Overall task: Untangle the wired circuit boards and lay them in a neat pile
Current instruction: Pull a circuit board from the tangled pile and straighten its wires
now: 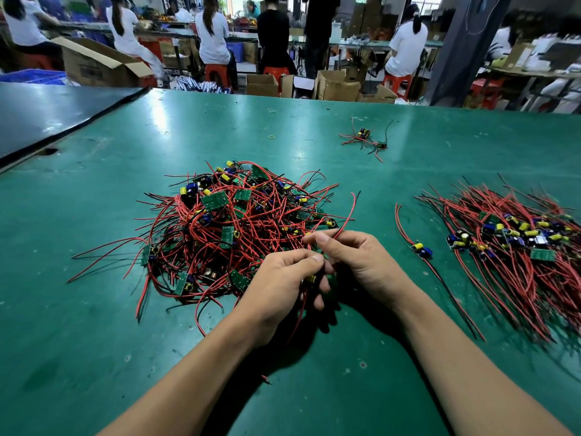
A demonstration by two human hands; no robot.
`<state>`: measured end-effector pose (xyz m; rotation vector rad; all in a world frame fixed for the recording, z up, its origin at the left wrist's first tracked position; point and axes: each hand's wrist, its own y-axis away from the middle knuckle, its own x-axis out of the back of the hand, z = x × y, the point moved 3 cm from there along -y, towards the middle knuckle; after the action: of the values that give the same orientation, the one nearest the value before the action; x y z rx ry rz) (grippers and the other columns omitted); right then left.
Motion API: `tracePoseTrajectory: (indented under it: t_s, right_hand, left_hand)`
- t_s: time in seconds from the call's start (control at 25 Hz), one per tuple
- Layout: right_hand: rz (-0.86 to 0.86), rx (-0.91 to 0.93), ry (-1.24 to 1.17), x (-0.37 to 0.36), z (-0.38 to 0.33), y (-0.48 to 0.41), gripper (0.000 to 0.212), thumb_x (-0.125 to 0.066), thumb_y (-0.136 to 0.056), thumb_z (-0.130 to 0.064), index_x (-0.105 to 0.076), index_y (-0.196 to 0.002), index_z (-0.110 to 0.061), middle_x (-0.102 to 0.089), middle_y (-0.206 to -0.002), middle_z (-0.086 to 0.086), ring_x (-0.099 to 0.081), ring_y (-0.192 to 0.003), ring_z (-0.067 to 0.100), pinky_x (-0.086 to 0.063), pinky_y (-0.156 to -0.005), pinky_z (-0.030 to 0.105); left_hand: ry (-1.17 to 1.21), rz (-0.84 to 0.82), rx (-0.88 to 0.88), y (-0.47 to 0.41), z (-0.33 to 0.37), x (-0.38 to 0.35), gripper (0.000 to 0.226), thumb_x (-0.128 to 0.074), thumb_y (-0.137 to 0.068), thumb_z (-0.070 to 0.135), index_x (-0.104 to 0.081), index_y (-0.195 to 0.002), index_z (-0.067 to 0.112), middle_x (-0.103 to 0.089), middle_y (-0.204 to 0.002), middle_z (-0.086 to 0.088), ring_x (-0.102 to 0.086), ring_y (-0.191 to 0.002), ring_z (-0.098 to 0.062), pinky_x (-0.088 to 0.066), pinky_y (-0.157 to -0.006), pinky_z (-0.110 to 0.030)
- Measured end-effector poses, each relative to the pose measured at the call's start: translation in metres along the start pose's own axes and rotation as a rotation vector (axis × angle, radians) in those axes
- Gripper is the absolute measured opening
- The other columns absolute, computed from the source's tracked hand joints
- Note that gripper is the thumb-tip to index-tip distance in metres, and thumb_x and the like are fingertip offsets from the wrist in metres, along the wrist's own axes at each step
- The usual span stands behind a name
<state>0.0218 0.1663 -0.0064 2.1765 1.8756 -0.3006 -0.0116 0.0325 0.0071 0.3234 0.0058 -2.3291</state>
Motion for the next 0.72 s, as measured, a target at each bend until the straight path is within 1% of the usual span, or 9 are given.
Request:
tracePoseTrajectory:
  t_s: [0.12,0.2,0.28,0.36,0.4,0.48,0.52,0.6,0.72]
  right_hand:
    - [0.286,0.195,0.146,0.008,-0.004,-0.007,0.033,-0.073,-0.083,-0.046,-0.078,-0.091,-0.015,-0.044,-0.045,-0.015,-0.041,-0.039,0.001,-0.039,-0.05,0.017]
    - [0.409,0.295,0.222,0.014,-0.007,-0.009,0.035,-0.072,-0.079,-0.053,-0.079,-0.083,-0.019,-0.047,-0.043,-0.018,-0.044,-0.04,-0.002,-0.034,-0.048,0.007]
    - [0.431,0.299,0.211,0.016,-0.005,-0.01,0.039,-0.074,-0.075,-0.059,-0.078,-0.082,-0.02,-0.04,-0.042,-0.014,-0.036,-0.037,0.002,-0.029,-0.045,0.016]
    - [0.386,0.226,0.139,0.014,-0.002,-0.011,0.042,-0.076,-0.073,-0.061,-0.077,-0.081,-0.02,-0.027,-0.045,-0.007,-0.019,-0.039,0.008,-0.016,-0.052,0.027]
    - [0.358,0.18,0.123,0.013,-0.001,-0.011,0.041,-0.076,-0.072,-0.06,-0.076,-0.079,-0.019,-0.026,-0.046,-0.004,-0.018,-0.039,0.01,-0.014,-0.052,0.033]
    - [0.289,0.088,0.127,0.011,-0.001,-0.009,0.039,-0.076,-0.073,-0.058,-0.074,-0.077,-0.019,-0.032,-0.05,0.003,-0.026,-0.038,0.013,-0.019,-0.049,0.027]
    - [0.233,0.044,0.123,0.01,-0.001,-0.008,0.038,-0.077,-0.075,-0.055,-0.074,-0.079,-0.018,-0.039,-0.055,0.008,-0.034,-0.04,0.016,-0.029,-0.046,0.023]
    - [0.091,-0.03,0.098,0.006,-0.001,-0.003,0.035,-0.08,-0.081,-0.046,-0.074,-0.093,-0.014,-0.051,-0.069,0.016,-0.046,-0.049,0.024,-0.046,-0.049,0.027]
    - [-0.034,-0.074,0.036,-0.002,0.0,0.003,0.038,-0.078,-0.086,-0.033,-0.07,-0.112,-0.007,-0.061,-0.072,0.016,-0.059,-0.049,0.027,-0.053,-0.05,0.034]
  left_hand:
    - [-0.05,-0.002,0.0,-0.001,0.0,-0.002,0.022,-0.053,-0.097,0.013,-0.068,-0.084,0.005,-0.064,-0.066,-0.009,-0.051,-0.047,-0.021,-0.042,-0.047,-0.022]
    - [-0.074,0.004,0.002,-0.002,-0.001,-0.002,0.021,-0.055,-0.097,0.014,-0.07,-0.085,0.005,-0.067,-0.068,-0.01,-0.054,-0.047,-0.021,-0.043,-0.047,-0.02]
    - [-0.082,0.028,0.004,-0.004,-0.002,-0.002,0.022,-0.056,-0.096,0.013,-0.071,-0.084,0.004,-0.069,-0.07,-0.01,-0.056,-0.048,-0.021,-0.046,-0.048,-0.021]
    - [-0.064,0.051,-0.004,-0.004,-0.003,-0.001,0.022,-0.057,-0.096,0.014,-0.071,-0.081,0.004,-0.07,-0.071,-0.01,-0.057,-0.047,-0.021,-0.05,-0.048,-0.024]
    - [-0.055,0.059,-0.018,-0.003,-0.003,-0.001,0.022,-0.058,-0.096,0.015,-0.071,-0.081,0.003,-0.07,-0.072,-0.01,-0.057,-0.047,-0.021,-0.05,-0.047,-0.026]
    - [-0.049,0.078,-0.052,-0.003,-0.003,0.001,0.021,-0.059,-0.096,0.016,-0.07,-0.085,0.002,-0.069,-0.072,-0.01,-0.056,-0.044,-0.02,-0.05,-0.045,-0.026]
    - [-0.046,0.088,-0.06,-0.003,-0.003,0.001,0.019,-0.058,-0.097,0.015,-0.071,-0.088,0.004,-0.069,-0.071,-0.01,-0.055,-0.043,-0.019,-0.048,-0.044,-0.025]
    - [-0.025,0.086,-0.063,-0.003,-0.003,0.0,0.018,-0.056,-0.097,0.013,-0.071,-0.091,0.004,-0.067,-0.067,-0.011,-0.052,-0.04,-0.019,-0.045,-0.041,-0.023]
    - [-0.014,0.063,-0.039,-0.003,-0.004,0.001,0.021,-0.056,-0.098,0.012,-0.065,-0.092,-0.006,-0.06,-0.06,-0.009,-0.049,-0.04,-0.019,-0.043,-0.04,-0.022]
